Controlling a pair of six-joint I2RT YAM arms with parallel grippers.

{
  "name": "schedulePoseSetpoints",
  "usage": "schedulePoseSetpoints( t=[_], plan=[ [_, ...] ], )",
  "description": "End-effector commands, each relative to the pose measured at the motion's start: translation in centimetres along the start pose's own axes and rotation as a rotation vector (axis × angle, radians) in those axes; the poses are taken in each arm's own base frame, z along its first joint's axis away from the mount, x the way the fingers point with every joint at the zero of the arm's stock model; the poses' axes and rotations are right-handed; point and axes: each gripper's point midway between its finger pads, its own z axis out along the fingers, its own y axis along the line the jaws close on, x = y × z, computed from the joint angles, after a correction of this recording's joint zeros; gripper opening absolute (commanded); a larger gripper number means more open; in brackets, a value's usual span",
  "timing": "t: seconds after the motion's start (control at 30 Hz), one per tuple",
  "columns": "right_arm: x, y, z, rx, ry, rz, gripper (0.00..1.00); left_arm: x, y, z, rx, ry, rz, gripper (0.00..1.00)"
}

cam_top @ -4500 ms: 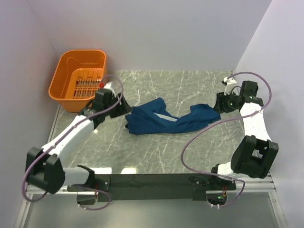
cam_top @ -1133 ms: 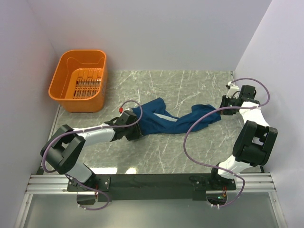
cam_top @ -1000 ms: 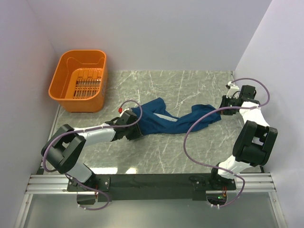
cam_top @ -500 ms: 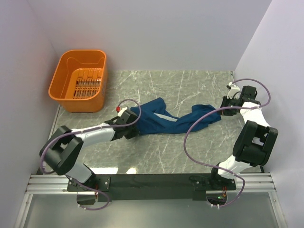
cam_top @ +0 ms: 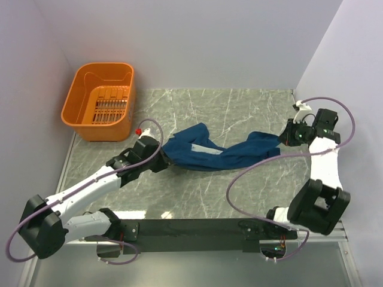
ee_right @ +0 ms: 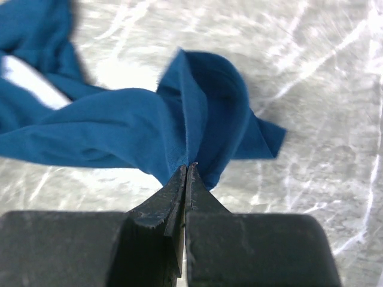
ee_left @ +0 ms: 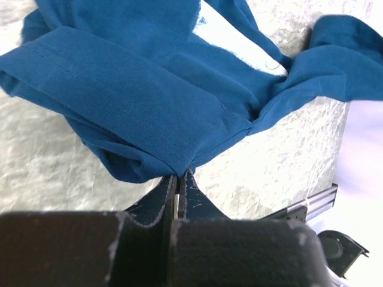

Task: Fold and stack the t-shirts
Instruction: Flatten the tshirt out

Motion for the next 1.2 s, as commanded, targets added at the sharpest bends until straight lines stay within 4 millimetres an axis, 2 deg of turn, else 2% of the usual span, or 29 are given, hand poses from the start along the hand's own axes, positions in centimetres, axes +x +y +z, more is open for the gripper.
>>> schedulePoseSetpoints(
  t=[0.0,0.13,0.23,0.43,0.47,0.5,0.53,0.57,0.6,0.63,0.67,0.7,0.73,0.77,0.8,0.83,0.87,0.9,0.93,0.97,1.0,1.03,1.07,1.1,1.13,1.17],
  plan=[
    [-2.2,2.9,-2.9,-0.071,-0.084,-0.063,0.0,-2.1,-1.8,-1.9,0.051,-0.036,-0.004,0.01],
    [-4.7,5.3,-5.8,-0.097,-0.171,-0.097,0.0,-5.0,-3.2,-3.7,0.087,-0.095,0.003,0.0],
    [-6.2,6.2,-7.0,-0.105,-0.218,-0.102,0.0,-6.2,-3.3,-4.2,0.102,-0.107,0.002,0.01],
    [-7.5,6.1,-7.3,-0.098,-0.257,-0.081,0.0,-7.3,-2.1,-4.4,0.091,-0.132,0.001,0.01],
    [-7.8,6.3,-7.1,-0.11,-0.263,-0.076,0.0,-8.1,-1.8,-4.4,0.087,-0.151,-0.006,0.0],
    [-8.1,6.6,-6.9,-0.121,-0.265,-0.053,0.0,-9.3,-2.4,-4.6,0.106,-0.18,-0.005,0.01],
    [-8.8,6.4,-6.3,-0.121,-0.269,-0.048,0.0,-9.9,-2.4,-4.0,0.099,-0.178,0.007,0.01],
    [-9.3,6.4,-5.9,-0.108,-0.27,-0.046,0.0,-10.9,-2.4,-3.7,0.096,-0.189,0.005,0.0],
    [-10.5,7.3,-5.5,-0.12,-0.277,-0.037,0.0,-13.9,-3.4,-4.2,0.119,-0.242,-0.003,0.0],
    [-11.6,7.2,-4.4,-0.119,-0.283,-0.036,0.0,-15.0,-3.0,-2.5,0.095,-0.224,-0.005,0.0],
    [-13.8,7.3,-4.8,-0.09,-0.32,-0.05,0.0,-17.0,-3.1,-2.2,0.103,-0.238,-0.017,0.0],
    [-15.3,8.4,-4.5,-0.109,-0.333,-0.026,0.0,-20.6,-6.2,-3.5,0.159,-0.303,0.003,0.0],
    [-16.8,7.8,-3.4,-0.108,-0.337,-0.003,0.0,-22.2,-6.3,-1.6,0.14,-0.293,0.008,0.0],
    [-18.7,7.8,-3.7,-0.102,-0.363,0.015,0.0,-24.2,-7.7,-1.8,0.164,-0.314,0.022,0.0],
    [-23.5,8.7,-6.8,-0.095,-0.47,0.0,0.0,-28.6,-12.2,-5.1,0.252,-0.417,0.058,0.0],
    [-25.0,8.0,-6.2,-0.097,-0.461,0.024,0.0,-29.8,-12.6,-3.8,0.238,-0.397,0.065,0.0],
    [-29.8,9.5,-11.0,-0.092,-0.596,-0.044,0.0,-31.4,-14.5,-5.1,0.274,-0.427,0.082,0.0],
    [-31.3,10.0,-12.5,-0.116,-0.63,-0.026,0.0,-34.3,-18.9,-9.9,0.374,-0.53,0.126,0.0],
    [-33.2,9.4,-15.2,-0.094,-0.723,-0.04,0.0,-35.1,-19.7,-10.3,0.381,-0.537,0.137,0.0],
    [-34.0,9.6,-17.6,-0.089,-0.792,-0.05,0.0,-35.9,-21.3,-12.4,0.418,-0.58,0.159,0.0],
    [-34.5,11.0,-21.0,-0.129,-0.861,-0.031,0.0,-36.6,-23.4,-15.9,0.482,-0.643,0.188,0.0],
    [-34.8,10.8,-24.1,-0.153,-0.912,-0.068,0.0,-36.4,-24.4,-18.7,0.521,-0.683,0.209,0.0],
    [-34.8,11.5,-25.9,-0.18,-0.935,-0.079,0.0,-36.5,-25.5,-21.2,0.573,-0.739,0.235,0.01],
    [-34.2,12.4,-27.9,-0.199,-0.956,-0.069,0.0,-35.7,-24.4,-20.0,0.559,-0.717,0.226,0.01],
    [-33.5,13.2,-28.6,-0.23,-0.948,-0.113,0.0,-34.4,-24.8,-23.7,0.599,-0.765,0.24,0.01],
    [-32.3,11.7,-27.6,-0.219,-0.915,-0.075,0.0,-33.8,-24.4,-24.1,0.605,-0.773,0.245,0.01]
  ],
)
